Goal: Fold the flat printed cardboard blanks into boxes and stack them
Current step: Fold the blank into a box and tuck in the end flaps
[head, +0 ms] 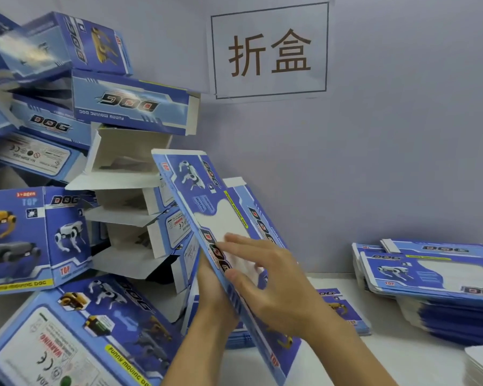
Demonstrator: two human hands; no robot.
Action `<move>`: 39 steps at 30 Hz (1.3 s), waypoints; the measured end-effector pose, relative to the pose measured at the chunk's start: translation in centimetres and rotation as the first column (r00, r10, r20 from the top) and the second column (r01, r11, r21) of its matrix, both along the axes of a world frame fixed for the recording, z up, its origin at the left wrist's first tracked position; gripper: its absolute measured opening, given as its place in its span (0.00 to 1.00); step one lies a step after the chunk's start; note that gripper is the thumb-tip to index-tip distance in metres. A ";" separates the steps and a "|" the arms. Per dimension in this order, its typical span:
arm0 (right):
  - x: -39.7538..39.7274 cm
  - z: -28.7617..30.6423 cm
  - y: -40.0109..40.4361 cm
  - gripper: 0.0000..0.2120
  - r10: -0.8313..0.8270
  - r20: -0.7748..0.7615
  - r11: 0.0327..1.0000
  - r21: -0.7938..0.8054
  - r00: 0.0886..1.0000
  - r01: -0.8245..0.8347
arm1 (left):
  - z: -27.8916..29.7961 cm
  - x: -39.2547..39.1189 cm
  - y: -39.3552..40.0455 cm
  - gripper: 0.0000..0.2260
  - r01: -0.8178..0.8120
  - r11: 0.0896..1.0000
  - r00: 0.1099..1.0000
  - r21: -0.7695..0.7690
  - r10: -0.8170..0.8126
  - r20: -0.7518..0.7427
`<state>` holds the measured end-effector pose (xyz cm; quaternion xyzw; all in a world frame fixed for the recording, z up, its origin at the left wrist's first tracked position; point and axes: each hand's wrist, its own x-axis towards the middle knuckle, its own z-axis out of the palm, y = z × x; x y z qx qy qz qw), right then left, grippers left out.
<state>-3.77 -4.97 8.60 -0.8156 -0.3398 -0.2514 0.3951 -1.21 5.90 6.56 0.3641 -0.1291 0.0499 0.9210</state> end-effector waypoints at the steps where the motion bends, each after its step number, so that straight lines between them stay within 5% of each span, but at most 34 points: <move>1: 0.1 -0.1 0.0 0.21 -0.004 0.003 1.000 0.003 1.000 0.004 | -0.1 0.0 0.0 0.24 0.007 1.000 1.000 -0.010 -0.007 0.008; 4: 0.2 0.0 -0.1 0.21 0.009 0.019 0.998 0.059 1.000 -0.010 | -0.2 0.1 0.1 0.26 0.013 0.999 1.000 0.044 -0.014 0.016; 7: -0.1 0.4 0.1 0.23 0.071 -0.015 0.977 0.201 0.997 -0.066 | 0.1 0.3 -1.3 0.20 -0.111 0.952 0.993 0.285 0.091 0.081; 10: 0.2 0.9 -0.1 0.11 0.092 -0.058 0.906 0.418 0.994 -0.059 | 1.3 0.4 -2.4 0.14 -0.297 0.856 0.941 0.423 0.186 0.282; 14: 0.6 2.4 -3.4 0.06 0.013 -0.018 0.874 0.487 1.000 -0.003 | 1.5 0.2 -1.2 0.11 -0.458 0.775 0.889 0.436 0.387 0.246; 17: 0.5 3.1 -6.6 0.06 0.031 -0.057 0.841 0.540 0.998 0.004 | 1.5 0.7 0.1 0.19 -0.543 0.715 0.828 0.440 0.545 0.136; 19: 0.5 3.1 -8.1 0.08 0.049 -0.091 0.814 0.581 0.995 0.013 | 1.8 0.9 0.7 0.22 -0.496 0.731 0.844 0.469 0.533 0.063; 22: 1.0 2.8 -9.2 0.10 0.080 -0.183 0.788 0.614 0.980 0.050 | 2.3 0.7 0.9 0.05 -0.429 0.790 0.892 0.438 0.446 0.071; 28: 2.7 1.4 -9.5 0.04 -0.054 -0.308 0.743 0.624 0.950 0.244 | 2.5 0.0 0.5 0.13 -0.518 0.709 0.854 0.479 0.463 0.239; 33: 2.6 1.5 -8.7 0.06 0.061 -0.301 0.718 0.675 0.952 0.168 | 3.1 -0.5 0.6 0.06 -0.426 0.759 0.900 0.492 0.301 0.314; 39: 1.7 2.1 -8.4 0.22 0.121 -0.254 0.732 0.676 0.960 0.087 | 3.1 -0.9 -0.4 0.23 -0.451 0.725 0.879 0.520 0.262 0.398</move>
